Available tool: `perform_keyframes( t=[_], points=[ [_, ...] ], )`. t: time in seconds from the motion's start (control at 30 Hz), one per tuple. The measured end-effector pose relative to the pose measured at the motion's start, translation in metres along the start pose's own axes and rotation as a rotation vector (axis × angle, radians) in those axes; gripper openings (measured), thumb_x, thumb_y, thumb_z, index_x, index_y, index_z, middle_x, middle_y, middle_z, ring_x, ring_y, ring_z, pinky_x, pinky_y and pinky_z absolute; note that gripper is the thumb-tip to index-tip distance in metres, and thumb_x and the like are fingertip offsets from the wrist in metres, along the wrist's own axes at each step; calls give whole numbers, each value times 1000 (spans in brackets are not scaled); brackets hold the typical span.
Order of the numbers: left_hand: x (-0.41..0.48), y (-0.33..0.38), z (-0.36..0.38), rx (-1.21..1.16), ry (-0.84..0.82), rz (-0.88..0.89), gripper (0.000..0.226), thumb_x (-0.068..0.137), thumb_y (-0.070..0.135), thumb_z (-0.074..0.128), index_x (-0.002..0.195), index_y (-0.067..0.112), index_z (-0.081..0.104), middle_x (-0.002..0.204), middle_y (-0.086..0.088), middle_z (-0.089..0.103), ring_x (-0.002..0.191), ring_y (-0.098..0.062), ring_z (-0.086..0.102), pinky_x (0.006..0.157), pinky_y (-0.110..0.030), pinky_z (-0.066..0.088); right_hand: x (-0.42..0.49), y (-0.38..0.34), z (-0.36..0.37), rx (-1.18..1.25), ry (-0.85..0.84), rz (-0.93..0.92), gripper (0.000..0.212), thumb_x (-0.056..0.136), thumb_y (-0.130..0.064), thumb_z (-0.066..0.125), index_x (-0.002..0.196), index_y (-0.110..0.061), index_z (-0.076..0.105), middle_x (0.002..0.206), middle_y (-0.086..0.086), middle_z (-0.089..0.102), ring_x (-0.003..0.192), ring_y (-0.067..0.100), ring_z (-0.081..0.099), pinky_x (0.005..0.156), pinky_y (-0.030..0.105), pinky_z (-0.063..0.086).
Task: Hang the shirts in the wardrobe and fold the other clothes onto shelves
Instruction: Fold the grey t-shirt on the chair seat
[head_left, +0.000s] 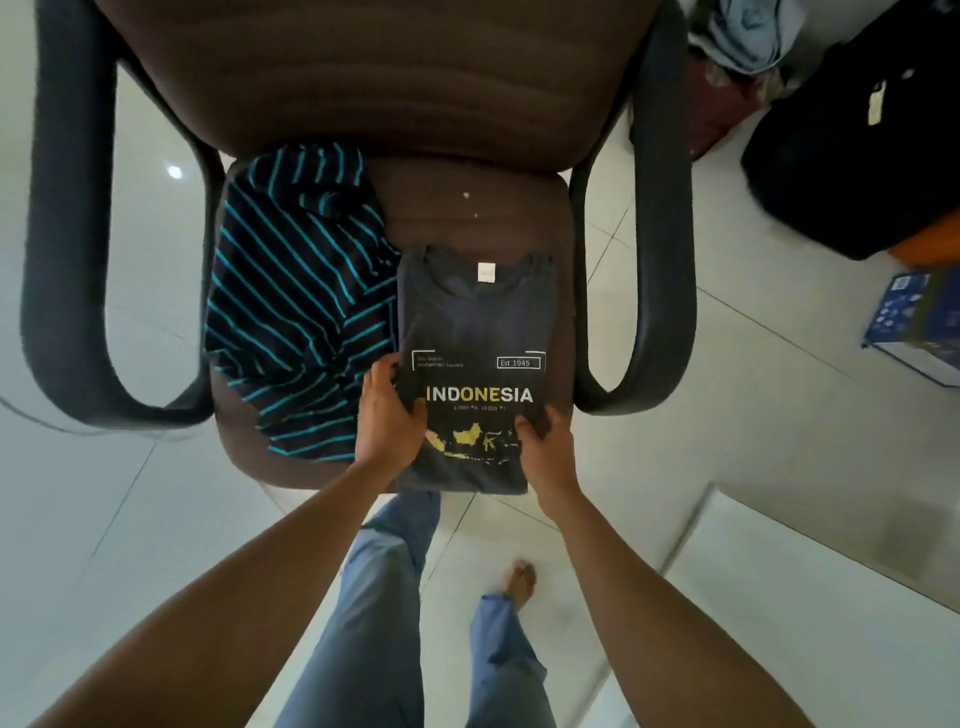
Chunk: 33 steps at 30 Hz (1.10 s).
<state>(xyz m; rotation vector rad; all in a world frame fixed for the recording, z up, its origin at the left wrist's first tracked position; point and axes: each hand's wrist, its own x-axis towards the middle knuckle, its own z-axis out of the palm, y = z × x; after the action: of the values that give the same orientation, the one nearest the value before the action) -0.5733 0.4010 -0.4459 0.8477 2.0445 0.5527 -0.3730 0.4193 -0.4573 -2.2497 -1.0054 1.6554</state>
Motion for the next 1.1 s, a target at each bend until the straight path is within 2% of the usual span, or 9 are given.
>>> perform_keyframes(
  t=[0.07, 0.17, 0.3, 0.4, 0.53, 0.73, 0.9, 1.0, 1.1],
  points=[
    [-18, -15, 6, -17, 11, -84, 50, 85, 7, 64, 129, 14, 43, 122, -9, 60, 107, -27, 58, 92, -42, 50, -3, 9, -3, 16, -104, 115, 37, 96, -35, 61, 126, -14, 54, 121, 2, 62, 115, 23, 59, 95, 40, 51],
    [-43, -35, 15, -50, 1, -205, 41, 91, 7, 58, 128, 12, 39, 111, -9, 62, 96, -30, 60, 83, -43, 52, -7, 22, -9, 78, -287, 205, 26, 89, -39, 67, 112, -27, 61, 121, 1, 64, 113, 24, 60, 97, 49, 53],
    [-67, -54, 21, -37, 4, -194, 23, 93, 2, 55, 109, 14, 44, 96, -7, 61, 82, -28, 58, 68, -38, 48, -11, 29, -15, 111, -396, 150, 27, 91, -30, 69, 117, -23, 64, 121, 3, 67, 114, 25, 62, 95, 50, 55],
    [-74, -65, 21, -61, -48, -195, 22, 90, -1, 57, 91, 21, 56, 89, -1, 62, 80, -23, 61, 61, -23, 45, -15, 29, -20, 77, -367, 99, 28, 88, -25, 74, 113, -17, 64, 115, 3, 71, 108, 23, 66, 90, 47, 58],
    [-73, -72, 14, -49, -91, -199, 21, 89, -1, 63, 100, 16, 70, 97, 0, 66, 75, -9, 60, 63, -15, 44, -19, 33, -27, 72, -325, 53, 28, 83, -24, 80, 104, -23, 61, 108, -3, 71, 104, 18, 67, 86, 38, 60],
    [-65, -77, 3, -61, -103, -197, 19, 89, 0, 68, 100, 15, 71, 101, 0, 63, 89, -17, 60, 70, -14, 46, -19, 42, -36, -26, -148, -82, 65, 72, -34, 88, 126, -20, 55, 115, -7, 66, 103, 12, 65, 82, 31, 61],
    [-67, -81, 2, -38, -103, -228, 17, 87, 1, 70, 101, 11, 72, 96, 0, 65, 78, -11, 59, 65, -12, 44, -21, 56, -42, -126, -198, -31, 43, 85, -31, 77, 123, -15, 61, 111, -4, 69, 103, 13, 64, 67, 13, 51],
    [-66, -85, 0, -62, -86, -274, 16, 84, 3, 74, 97, 13, 73, 83, 4, 66, 66, -9, 59, 58, -17, 47, -24, 67, -44, -105, -186, 7, 31, 88, -26, 73, 113, -9, 68, 101, -2, 73, 95, 13, 66, 64, 14, 46],
    [-66, -88, -1, -118, -83, -316, 16, 83, 2, 76, 93, 14, 73, 80, 2, 68, 66, -18, 61, 61, -25, 54, -31, 71, -45, -21, -86, -4, 29, 86, -33, 76, 104, -11, 70, 94, -5, 74, 86, 10, 67, 63, 13, 47]
  ],
)
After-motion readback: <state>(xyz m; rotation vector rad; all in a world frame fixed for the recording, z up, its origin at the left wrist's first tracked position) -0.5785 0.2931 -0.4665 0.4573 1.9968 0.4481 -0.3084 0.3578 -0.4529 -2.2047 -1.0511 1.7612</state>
